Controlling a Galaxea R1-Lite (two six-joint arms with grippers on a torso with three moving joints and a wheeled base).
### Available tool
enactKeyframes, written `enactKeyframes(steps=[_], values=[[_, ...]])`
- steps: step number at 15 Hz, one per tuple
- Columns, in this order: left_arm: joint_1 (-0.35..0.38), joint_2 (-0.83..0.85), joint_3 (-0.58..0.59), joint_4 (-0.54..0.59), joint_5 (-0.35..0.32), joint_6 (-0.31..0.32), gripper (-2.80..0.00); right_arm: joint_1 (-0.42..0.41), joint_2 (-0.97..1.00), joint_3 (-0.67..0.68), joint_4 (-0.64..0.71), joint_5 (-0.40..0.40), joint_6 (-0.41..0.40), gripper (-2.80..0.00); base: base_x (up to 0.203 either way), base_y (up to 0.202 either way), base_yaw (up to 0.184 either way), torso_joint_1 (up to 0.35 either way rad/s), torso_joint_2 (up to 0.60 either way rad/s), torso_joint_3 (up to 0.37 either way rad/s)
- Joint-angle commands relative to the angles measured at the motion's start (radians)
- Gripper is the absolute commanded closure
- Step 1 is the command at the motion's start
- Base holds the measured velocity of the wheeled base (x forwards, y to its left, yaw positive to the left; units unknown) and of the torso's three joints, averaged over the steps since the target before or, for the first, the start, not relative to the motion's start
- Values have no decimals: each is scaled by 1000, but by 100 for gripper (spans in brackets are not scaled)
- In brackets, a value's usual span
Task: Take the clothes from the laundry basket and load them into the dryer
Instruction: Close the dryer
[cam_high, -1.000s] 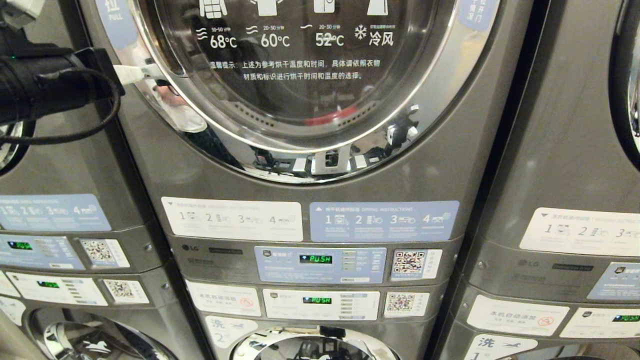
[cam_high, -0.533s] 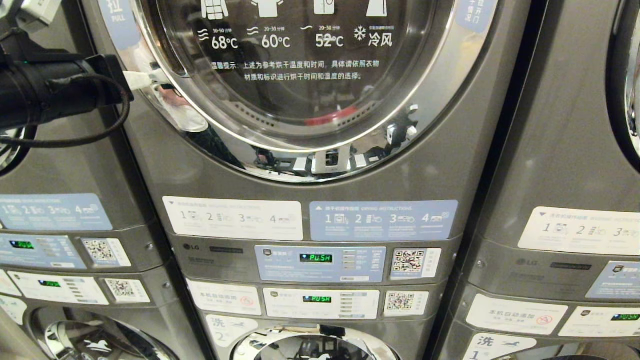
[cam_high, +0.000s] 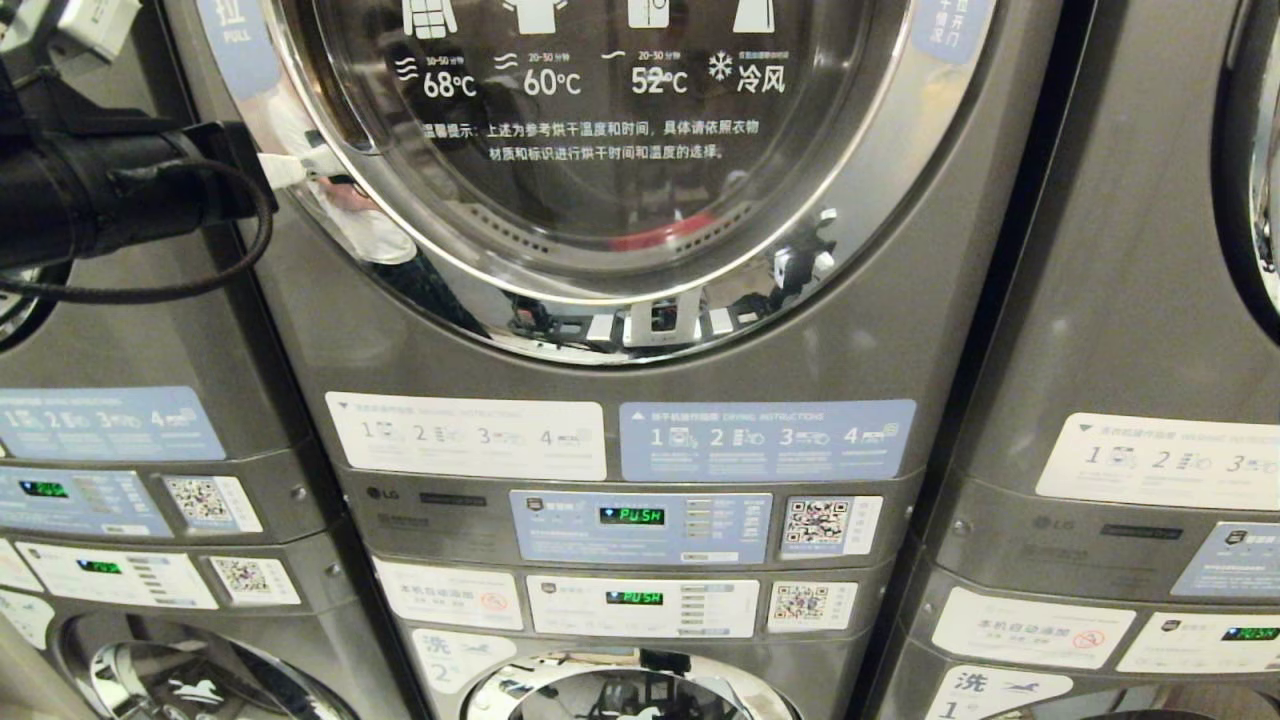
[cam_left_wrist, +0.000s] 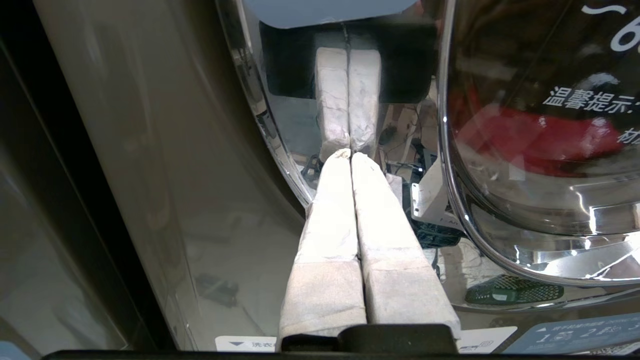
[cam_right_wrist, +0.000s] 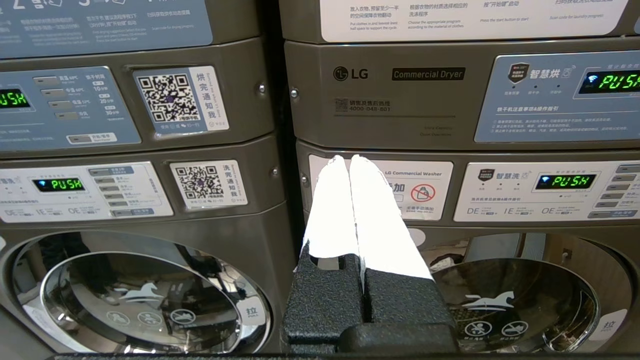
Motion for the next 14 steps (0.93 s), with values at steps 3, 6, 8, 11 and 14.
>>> enactKeyframes(steps=[3,6,8,11,14], values=[[-13,2,5,-46,-2,9,0,0,1,0,0,-1,1,0,0,0,0,0,0,0],[-30,22,6,-48,23,31,0,0,1,0,0,-1,1,0,0,0,0,0,0,0],[-30,27,6,-48,41,32,0,0,1,0,0,-1,1,0,0,0,0,0,0,0],[-32,56,3,-48,43,32,0,0,1,0,0,-1,1,0,0,0,0,0,0,0],[-32,73,-1,-54,41,32,0,0,1,0,0,-1,1,0,0,0,0,0,0,0]])
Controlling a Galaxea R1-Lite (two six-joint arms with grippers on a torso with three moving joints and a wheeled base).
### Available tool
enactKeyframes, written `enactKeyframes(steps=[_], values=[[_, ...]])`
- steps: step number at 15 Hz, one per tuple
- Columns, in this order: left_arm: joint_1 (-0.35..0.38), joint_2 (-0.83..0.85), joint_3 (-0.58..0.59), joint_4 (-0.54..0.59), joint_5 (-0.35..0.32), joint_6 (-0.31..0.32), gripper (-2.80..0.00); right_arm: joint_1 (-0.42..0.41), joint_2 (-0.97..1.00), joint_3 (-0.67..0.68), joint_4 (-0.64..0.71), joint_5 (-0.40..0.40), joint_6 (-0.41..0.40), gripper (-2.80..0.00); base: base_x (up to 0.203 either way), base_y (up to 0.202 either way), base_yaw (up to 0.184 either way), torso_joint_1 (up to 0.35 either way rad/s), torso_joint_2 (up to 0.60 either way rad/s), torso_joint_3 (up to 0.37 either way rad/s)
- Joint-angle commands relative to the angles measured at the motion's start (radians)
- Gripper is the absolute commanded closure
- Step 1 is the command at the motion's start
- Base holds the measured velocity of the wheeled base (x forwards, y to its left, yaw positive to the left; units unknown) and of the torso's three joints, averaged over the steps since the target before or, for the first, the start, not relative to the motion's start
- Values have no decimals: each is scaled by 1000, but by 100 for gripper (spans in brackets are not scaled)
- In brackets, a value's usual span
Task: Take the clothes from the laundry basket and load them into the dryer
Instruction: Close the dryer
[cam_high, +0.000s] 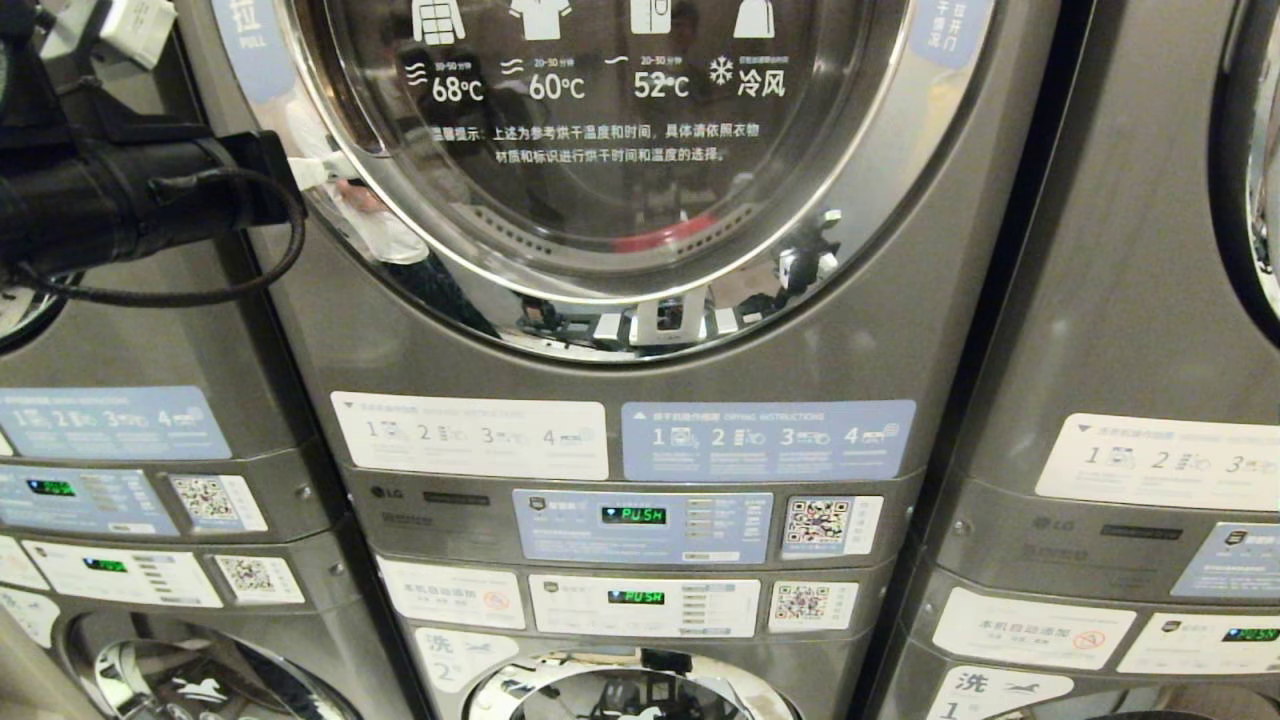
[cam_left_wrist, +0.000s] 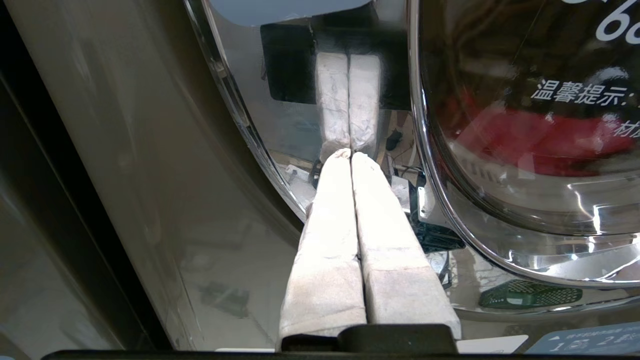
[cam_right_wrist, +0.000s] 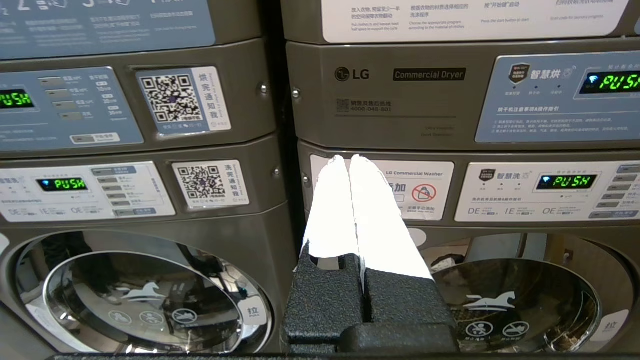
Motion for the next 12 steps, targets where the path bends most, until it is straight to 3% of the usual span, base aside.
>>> enactKeyframes(steps=[1,6,9,12], values=[[1,26,-2,-6,0,0,0,0,1,0,-2,1,0,0,0,0,0,0,0,0],[1,-60,8,5,0,1,0,0,1,0,0,0,0,0,0,0,0,0,0,0],[2,-258,68,40,6,19,0,0,1,0,0,0,0,0,0,0,0,8,4,0],[6,-511,216,104,88,51,0,0,1,0,0,0,0,0,0,0,0,6,10,-1]])
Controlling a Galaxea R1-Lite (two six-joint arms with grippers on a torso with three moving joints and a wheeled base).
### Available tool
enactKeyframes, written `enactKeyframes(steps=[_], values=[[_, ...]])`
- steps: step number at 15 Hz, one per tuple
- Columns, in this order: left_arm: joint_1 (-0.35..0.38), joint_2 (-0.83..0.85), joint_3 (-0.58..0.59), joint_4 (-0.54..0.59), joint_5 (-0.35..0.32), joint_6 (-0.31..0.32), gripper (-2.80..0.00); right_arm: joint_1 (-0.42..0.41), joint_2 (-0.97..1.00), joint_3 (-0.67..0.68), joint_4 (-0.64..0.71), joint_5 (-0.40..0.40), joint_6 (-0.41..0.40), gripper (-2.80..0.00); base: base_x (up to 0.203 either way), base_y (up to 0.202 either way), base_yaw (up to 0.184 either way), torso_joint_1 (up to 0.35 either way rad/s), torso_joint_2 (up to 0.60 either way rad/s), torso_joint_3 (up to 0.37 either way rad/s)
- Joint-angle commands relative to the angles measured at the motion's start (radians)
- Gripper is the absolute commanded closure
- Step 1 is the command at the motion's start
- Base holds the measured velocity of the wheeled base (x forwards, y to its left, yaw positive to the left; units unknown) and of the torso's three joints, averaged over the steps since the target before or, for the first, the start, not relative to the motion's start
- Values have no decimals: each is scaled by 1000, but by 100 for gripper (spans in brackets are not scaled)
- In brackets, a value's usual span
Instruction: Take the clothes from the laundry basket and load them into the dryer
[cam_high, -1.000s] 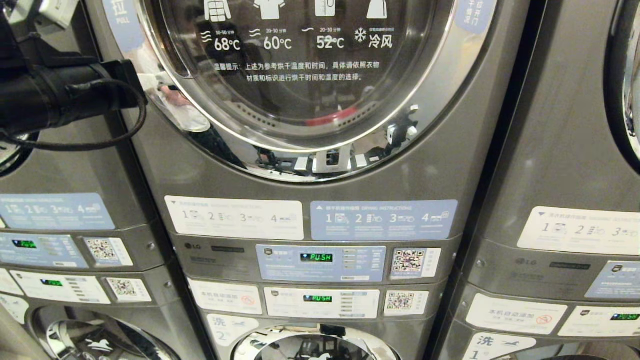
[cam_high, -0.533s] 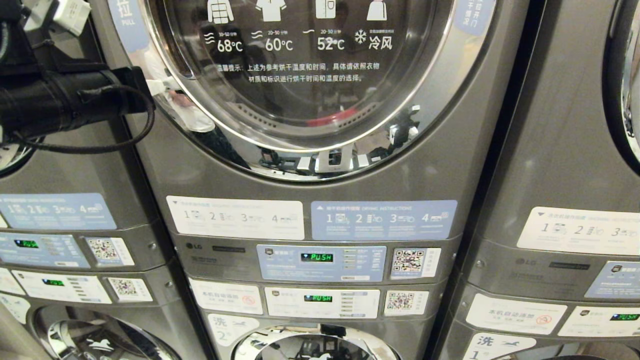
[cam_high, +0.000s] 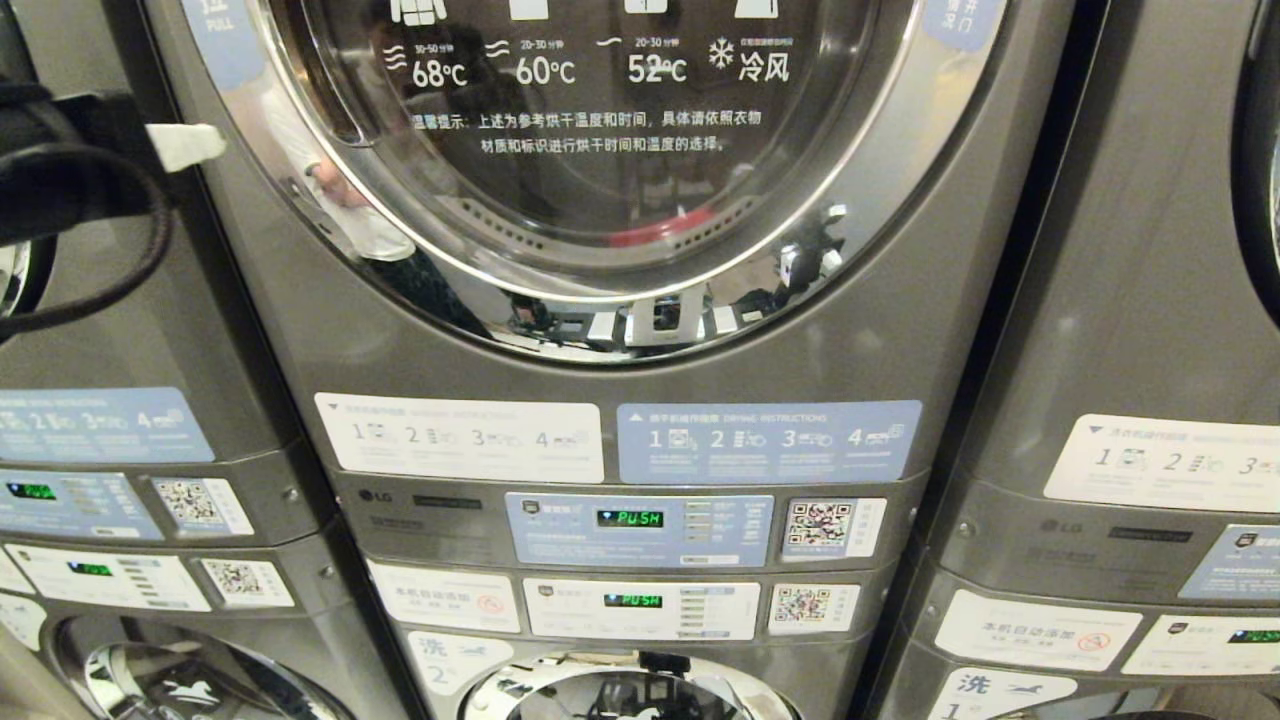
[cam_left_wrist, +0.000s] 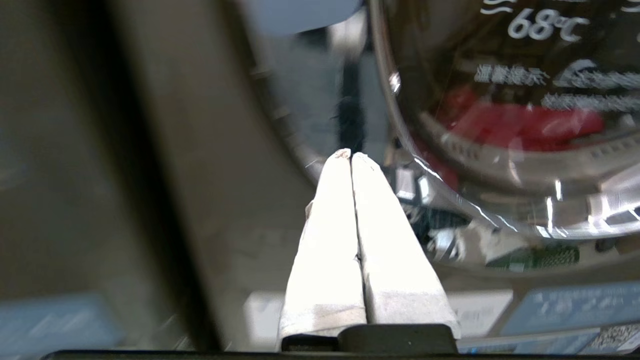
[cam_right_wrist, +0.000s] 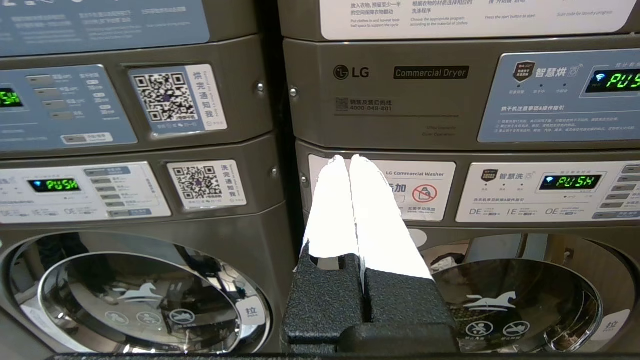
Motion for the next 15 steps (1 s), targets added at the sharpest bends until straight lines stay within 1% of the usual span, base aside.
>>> enactKeyframes(steps=[1,3,5,7,8,9,10,11,12,13,14,15], values=[[4,-301,169,37,74,-4,0,0,1,0,0,-1,0,0,0,0,0,-27,2,17],[7,-499,421,79,139,-18,0,0,1,0,0,-1,0,0,0,0,0,0,0,0],[13,-687,708,96,174,-26,0,0,1,0,0,-1,0,0,0,0,0,0,0,0],[36,-852,987,60,182,-8,0,0,1,0,0,0,0,0,0,0,0,0,0,0],[63,-957,1106,38,161,11,0,0,1,0,0,1,0,0,0,0,0,0,0,0],[87,-1056,1181,48,117,29,0,0,1,0,0,-1,1,0,0,0,0,0,0,0],[102,-1157,1220,74,71,50,0,0,1,0,0,-1,2,0,0,0,0,0,0,0],[110,-1247,1229,92,39,72,0,0,1,0,0,-1,0,0,0,0,0,0,0,0],[118,-1301,1236,102,14,87,0,0,1,0,0,-1,2,0,0,0,0,0,0,0],[126,-1328,1245,110,-14,91,0,0,1,0,0,-1,2,0,0,0,0,0,0,0],[130,-1327,1251,115,-24,88,0,0,1,0,0,-1,2,0,0,0,0,0,0,0],[130,-1327,1251,115,-20,86,0,0,1,0,0,-1,2,0,0,0,0,0,0,0]])
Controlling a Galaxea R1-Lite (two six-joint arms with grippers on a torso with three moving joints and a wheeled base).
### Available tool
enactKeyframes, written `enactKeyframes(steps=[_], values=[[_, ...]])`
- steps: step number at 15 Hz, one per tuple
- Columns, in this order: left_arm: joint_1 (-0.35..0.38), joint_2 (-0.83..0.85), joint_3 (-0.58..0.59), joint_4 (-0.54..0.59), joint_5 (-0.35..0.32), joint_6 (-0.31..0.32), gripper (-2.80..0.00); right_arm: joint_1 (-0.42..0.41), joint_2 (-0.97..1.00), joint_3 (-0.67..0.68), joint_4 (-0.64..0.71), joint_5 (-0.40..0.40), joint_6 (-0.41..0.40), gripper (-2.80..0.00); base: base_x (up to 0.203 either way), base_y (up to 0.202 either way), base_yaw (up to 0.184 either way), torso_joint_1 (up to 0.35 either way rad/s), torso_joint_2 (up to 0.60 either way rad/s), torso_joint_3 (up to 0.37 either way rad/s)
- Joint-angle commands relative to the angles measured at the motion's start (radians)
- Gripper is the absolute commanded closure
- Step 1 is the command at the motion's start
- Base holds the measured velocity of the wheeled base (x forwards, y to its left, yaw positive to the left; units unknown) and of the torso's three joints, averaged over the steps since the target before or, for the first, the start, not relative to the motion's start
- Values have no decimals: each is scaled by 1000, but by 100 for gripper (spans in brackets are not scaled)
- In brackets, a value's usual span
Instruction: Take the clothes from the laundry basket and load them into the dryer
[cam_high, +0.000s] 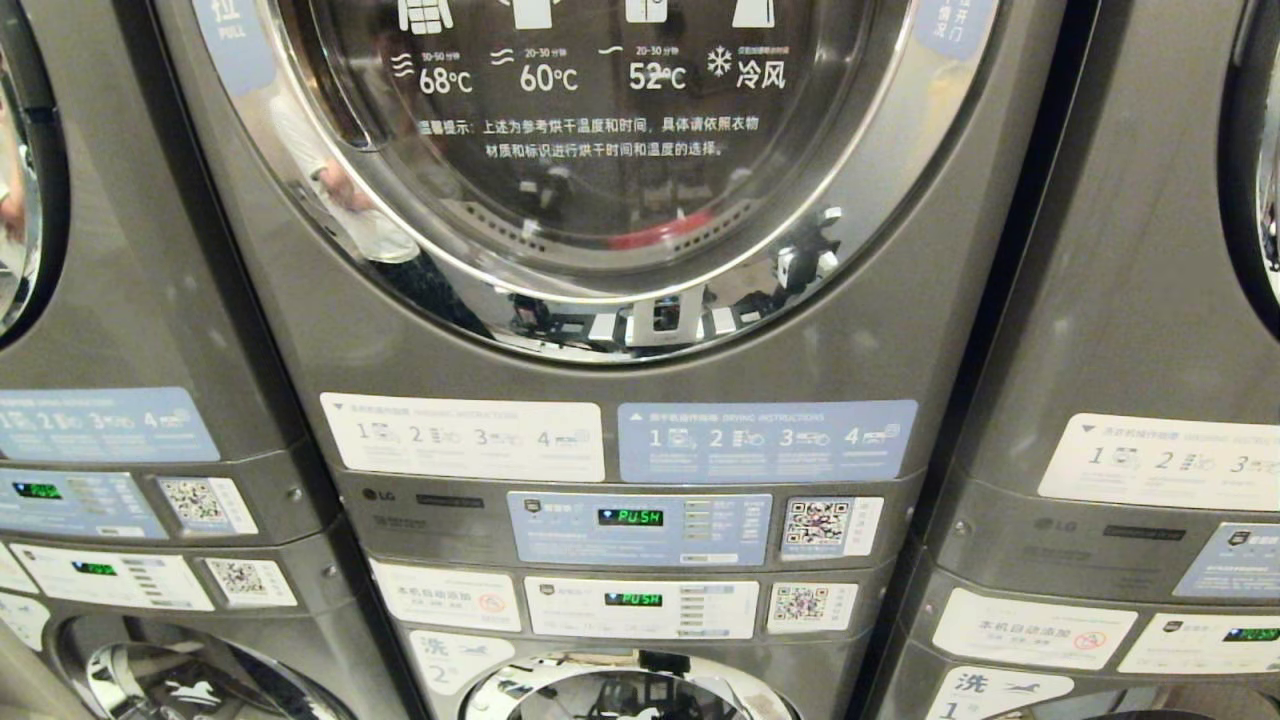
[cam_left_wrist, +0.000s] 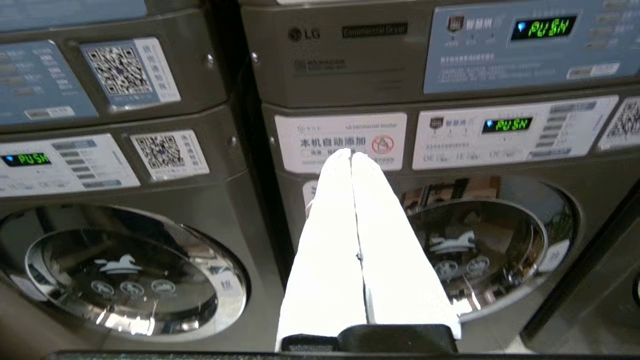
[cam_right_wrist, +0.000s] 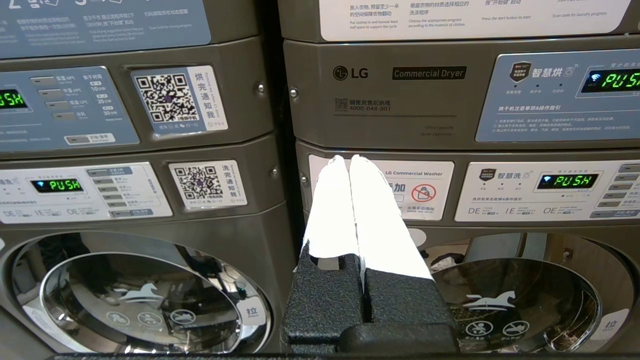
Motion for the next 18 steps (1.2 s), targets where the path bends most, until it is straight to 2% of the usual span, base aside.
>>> enactKeyframes(steps=[1,18], values=[[5,-72,8,1,2,-1,0,0,1,0,0,-1,1,0,0,0,0,0,0,0],[5,-72,8,1,13,5,0,0,1,0,0,-1,-1,0,0,0,0,0,0,0]])
